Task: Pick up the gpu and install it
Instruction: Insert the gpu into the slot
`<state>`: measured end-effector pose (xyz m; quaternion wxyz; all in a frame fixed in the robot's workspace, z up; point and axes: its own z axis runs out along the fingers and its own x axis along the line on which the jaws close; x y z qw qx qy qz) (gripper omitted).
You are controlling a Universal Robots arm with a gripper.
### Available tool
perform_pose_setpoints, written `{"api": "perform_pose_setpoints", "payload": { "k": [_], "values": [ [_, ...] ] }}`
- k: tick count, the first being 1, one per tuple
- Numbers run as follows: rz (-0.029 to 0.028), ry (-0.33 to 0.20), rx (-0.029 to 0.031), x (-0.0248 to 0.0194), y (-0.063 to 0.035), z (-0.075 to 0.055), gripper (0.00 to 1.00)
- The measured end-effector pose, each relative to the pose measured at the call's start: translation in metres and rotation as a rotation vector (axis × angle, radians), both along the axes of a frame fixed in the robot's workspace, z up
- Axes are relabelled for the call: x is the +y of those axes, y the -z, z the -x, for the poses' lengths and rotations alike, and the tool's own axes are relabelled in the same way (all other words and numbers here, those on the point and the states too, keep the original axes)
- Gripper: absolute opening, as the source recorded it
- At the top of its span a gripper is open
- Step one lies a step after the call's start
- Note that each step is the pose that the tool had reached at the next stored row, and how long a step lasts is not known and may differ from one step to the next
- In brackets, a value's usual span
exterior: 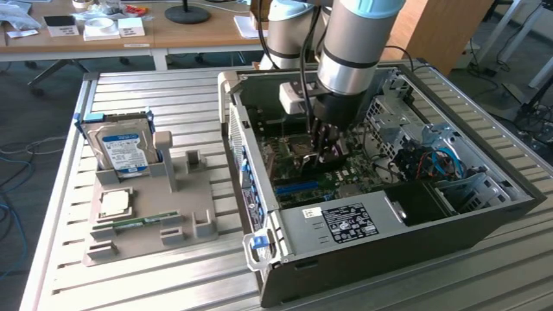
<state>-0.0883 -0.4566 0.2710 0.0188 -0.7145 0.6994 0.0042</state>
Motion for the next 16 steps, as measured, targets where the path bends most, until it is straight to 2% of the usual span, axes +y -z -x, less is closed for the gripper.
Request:
{"api": "perform_pose_setpoints", "payload": {
  "k": [9,16],
  "values": [
    [0.0001,0.0,0.0,-0.002,0.0003,0.0031,0.27],
    [0.0002,0.0,0.0001,-0.0017,0.0011,0.0068,0.27]
  ]
}}
